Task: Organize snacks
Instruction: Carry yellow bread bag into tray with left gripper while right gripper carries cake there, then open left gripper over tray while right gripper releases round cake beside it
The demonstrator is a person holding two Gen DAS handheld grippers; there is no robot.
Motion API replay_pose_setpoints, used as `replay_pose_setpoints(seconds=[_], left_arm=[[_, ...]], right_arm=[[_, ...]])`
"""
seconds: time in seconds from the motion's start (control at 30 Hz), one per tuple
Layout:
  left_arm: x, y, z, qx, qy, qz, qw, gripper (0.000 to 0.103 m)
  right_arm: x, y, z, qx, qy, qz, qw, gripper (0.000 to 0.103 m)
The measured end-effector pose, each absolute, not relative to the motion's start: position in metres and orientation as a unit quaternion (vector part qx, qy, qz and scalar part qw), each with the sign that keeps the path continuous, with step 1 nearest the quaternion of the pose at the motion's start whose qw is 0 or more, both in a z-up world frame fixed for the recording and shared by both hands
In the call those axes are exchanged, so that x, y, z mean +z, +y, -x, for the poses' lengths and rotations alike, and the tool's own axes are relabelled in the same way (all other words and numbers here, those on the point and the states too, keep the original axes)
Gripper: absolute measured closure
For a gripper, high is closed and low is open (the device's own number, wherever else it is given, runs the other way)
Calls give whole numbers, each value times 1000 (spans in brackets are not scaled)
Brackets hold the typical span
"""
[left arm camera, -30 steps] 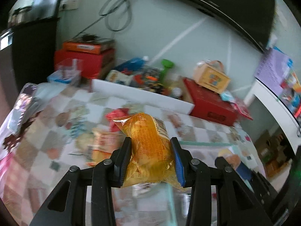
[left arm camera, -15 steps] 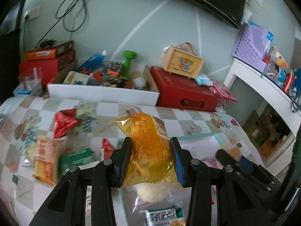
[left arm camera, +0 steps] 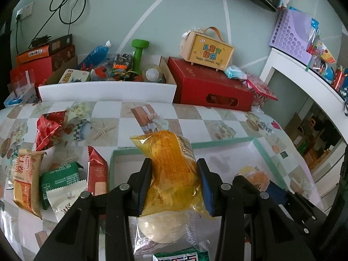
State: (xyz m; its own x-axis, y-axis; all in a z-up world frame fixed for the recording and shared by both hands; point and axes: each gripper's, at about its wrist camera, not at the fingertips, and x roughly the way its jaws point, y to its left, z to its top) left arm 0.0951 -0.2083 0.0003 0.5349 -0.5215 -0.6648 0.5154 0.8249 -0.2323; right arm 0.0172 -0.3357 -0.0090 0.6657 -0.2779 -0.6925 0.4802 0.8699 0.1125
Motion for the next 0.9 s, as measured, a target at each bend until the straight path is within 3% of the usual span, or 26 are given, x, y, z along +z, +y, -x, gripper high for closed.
replay_pose_setpoints(seconds=[0.1, 0.2, 0.47, 0.77, 0.87, 0.9], left_arm=[[1, -210, -96, -296, 387, 5, 873, 57], [2, -207, -98, -294, 404, 14, 866, 38], [7, -199, -100, -278, 416, 15, 866, 38], [6, -190, -105, -241, 430, 4, 870, 31], [5, -188, -107, -229, 433, 2, 872, 22], [4, -187, -107, -221, 433, -3, 874, 16]], right_arm=[[-9, -336, -17, -213, 353, -142, 900, 56], [-10, -336, -18, -214, 357, -139, 899, 56], [-8, -334, -19, -221, 357, -130, 898, 52], [-3, -336, -17, -225, 350, -135, 899, 48], [-4, -336, -17, -225, 353, -134, 898, 45], [-4, -336, -18, -226, 356, -134, 897, 35]])
